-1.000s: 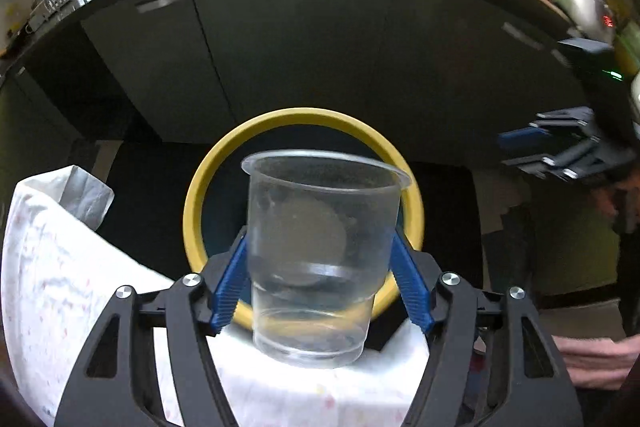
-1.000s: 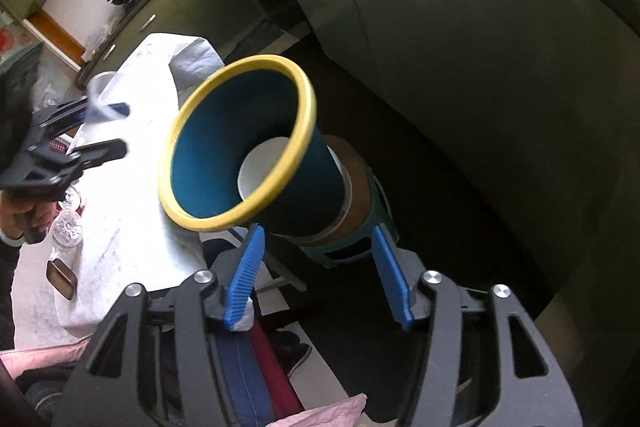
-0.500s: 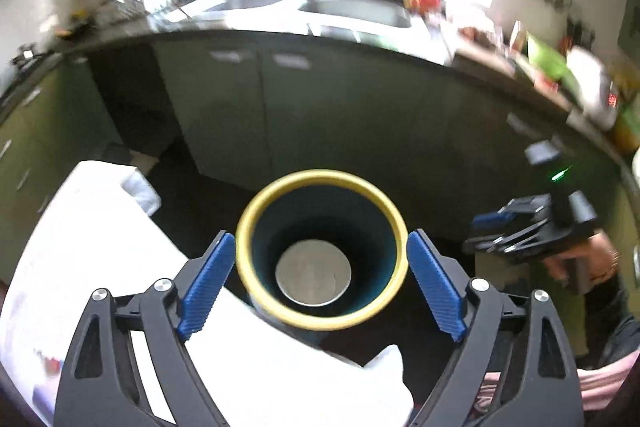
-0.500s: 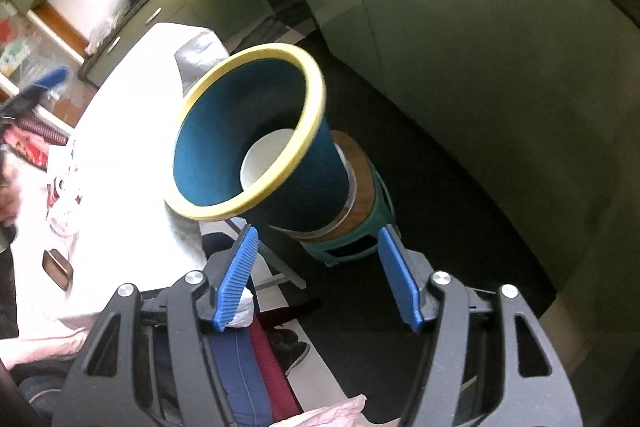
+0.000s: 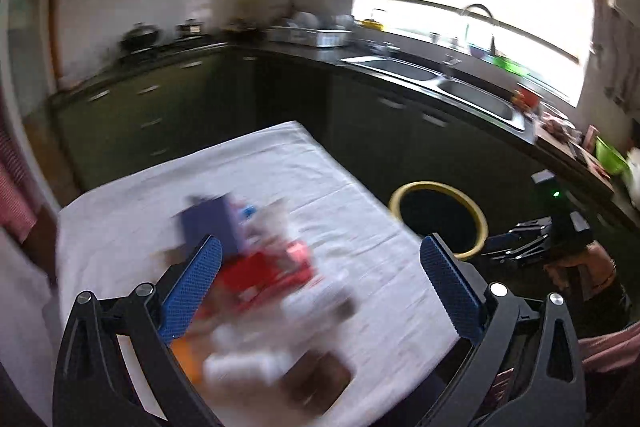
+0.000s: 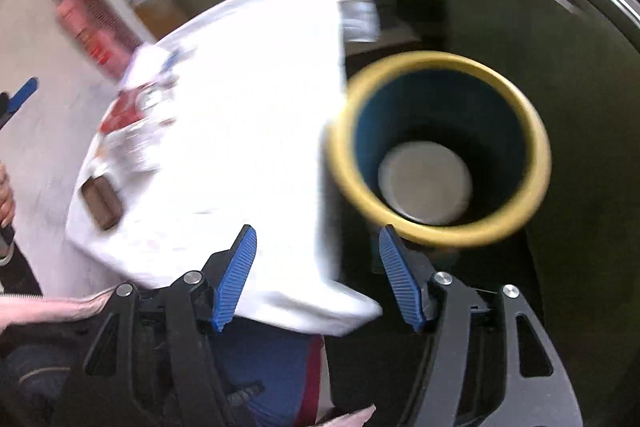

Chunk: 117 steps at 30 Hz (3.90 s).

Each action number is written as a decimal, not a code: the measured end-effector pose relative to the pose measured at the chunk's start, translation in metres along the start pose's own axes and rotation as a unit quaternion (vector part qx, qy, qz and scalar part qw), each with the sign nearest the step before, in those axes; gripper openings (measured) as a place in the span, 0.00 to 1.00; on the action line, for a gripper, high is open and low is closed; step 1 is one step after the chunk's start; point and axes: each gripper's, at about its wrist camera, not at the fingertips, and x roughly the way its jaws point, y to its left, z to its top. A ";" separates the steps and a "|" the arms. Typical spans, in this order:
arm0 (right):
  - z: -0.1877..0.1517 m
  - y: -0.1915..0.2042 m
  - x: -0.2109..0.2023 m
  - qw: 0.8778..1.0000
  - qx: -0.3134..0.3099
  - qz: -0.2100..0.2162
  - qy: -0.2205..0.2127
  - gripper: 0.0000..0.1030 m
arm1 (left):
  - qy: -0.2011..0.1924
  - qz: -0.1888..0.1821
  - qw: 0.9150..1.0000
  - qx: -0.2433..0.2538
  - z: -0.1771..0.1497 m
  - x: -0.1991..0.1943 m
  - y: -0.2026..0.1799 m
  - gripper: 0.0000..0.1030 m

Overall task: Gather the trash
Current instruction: 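Grasp the clear water bottle with the right gripper and lift, then carry the water bottle over the bin and release it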

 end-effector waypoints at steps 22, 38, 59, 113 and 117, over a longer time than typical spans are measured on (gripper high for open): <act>0.086 0.240 0.102 0.829 -0.539 0.000 0.147 0.57 | 0.012 0.114 0.990 -0.085 -0.123 -0.052 0.095 0.95; 0.077 0.249 0.161 0.791 -0.573 -0.031 0.211 0.56 | 0.032 0.084 0.990 -0.112 -0.143 -0.028 0.116 0.95; 0.060 0.233 0.103 0.807 -0.569 -0.040 0.150 0.52 | 0.040 0.078 0.991 -0.106 -0.143 -0.018 0.107 0.95; 0.085 -0.125 0.056 0.982 0.048 -0.123 0.133 0.57 | 0.069 -0.023 0.997 0.023 -0.108 0.026 -0.001 0.95; 0.074 -0.107 0.037 0.988 0.054 -0.108 0.095 0.57 | 0.076 -0.019 0.997 0.019 -0.111 0.028 0.001 0.95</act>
